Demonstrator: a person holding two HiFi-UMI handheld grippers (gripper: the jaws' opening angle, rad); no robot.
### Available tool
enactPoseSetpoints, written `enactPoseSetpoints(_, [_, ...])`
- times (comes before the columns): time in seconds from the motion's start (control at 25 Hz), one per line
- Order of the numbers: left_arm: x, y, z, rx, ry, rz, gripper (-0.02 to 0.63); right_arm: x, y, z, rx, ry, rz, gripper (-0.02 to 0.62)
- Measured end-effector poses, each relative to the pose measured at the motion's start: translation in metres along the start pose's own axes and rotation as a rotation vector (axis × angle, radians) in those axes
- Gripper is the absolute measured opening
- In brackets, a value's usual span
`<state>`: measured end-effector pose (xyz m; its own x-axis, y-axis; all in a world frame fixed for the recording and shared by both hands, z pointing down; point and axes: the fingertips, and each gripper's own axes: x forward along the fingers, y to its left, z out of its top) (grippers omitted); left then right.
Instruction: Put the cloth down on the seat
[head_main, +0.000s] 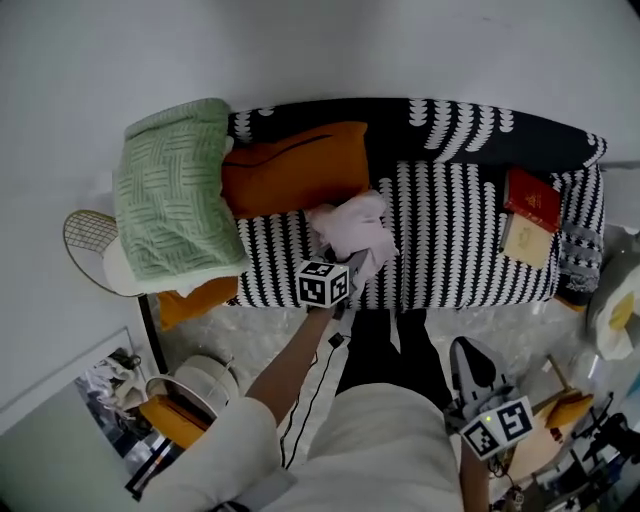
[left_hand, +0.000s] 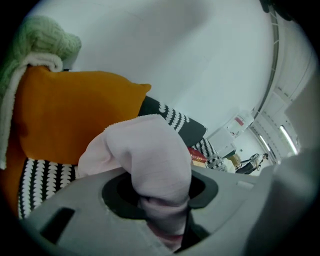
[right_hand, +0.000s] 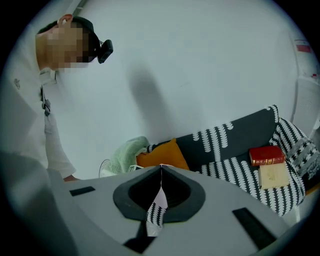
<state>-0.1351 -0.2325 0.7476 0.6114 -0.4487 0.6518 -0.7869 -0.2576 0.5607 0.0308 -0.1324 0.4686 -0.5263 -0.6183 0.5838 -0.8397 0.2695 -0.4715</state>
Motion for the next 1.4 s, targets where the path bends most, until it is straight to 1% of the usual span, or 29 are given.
enactPoseSetpoints(0.08, [0.01,0.01,-0.009,-0.019,0.026,0.012,0.175,-0.002,-0.005,-0.006,0.015,0.007,-0.017,0.009])
enactPoseSetpoints(0.24, [0.025,0.026,-0.024,-0.033,0.067,0.041,0.181,-0.005,-0.009,-0.009,0.029,0.006,-0.034,0.009])
enactPoseSetpoints(0.36, [0.036,0.036,-0.033,-0.076,0.078,0.071,0.185,-0.005,-0.009,-0.012,0.039,0.008,-0.035,0.009])
enactPoseSetpoints(0.56, [0.062,0.06,-0.049,-0.18,0.095,0.117,0.19,-0.001,-0.009,-0.019,0.043,0.029,-0.033,0.009])
enactPoseSetpoints(0.84, [0.089,0.084,-0.066,-0.249,0.134,0.168,0.207,0.004,-0.012,-0.031,0.052,0.061,-0.043,0.009])
enactPoseSetpoints(1.0, [0.097,0.097,-0.081,-0.264,0.17,0.188,0.216,0.009,-0.012,-0.039,0.063,0.075,-0.042,0.009])
enactPoseSetpoints(1.12, [0.104,0.105,-0.097,-0.277,0.248,0.198,0.236,0.011,-0.01,-0.046,0.068,0.09,-0.039,0.009])
enactPoseSetpoints(1.24, [0.104,0.11,-0.108,-0.264,0.308,0.204,0.253,0.009,-0.01,-0.054,0.073,0.099,-0.047,0.009])
enactPoseSetpoints(1.4, [0.101,0.107,-0.109,-0.255,0.307,0.19,0.285,0.006,-0.01,-0.054,0.072,0.089,-0.051,0.009])
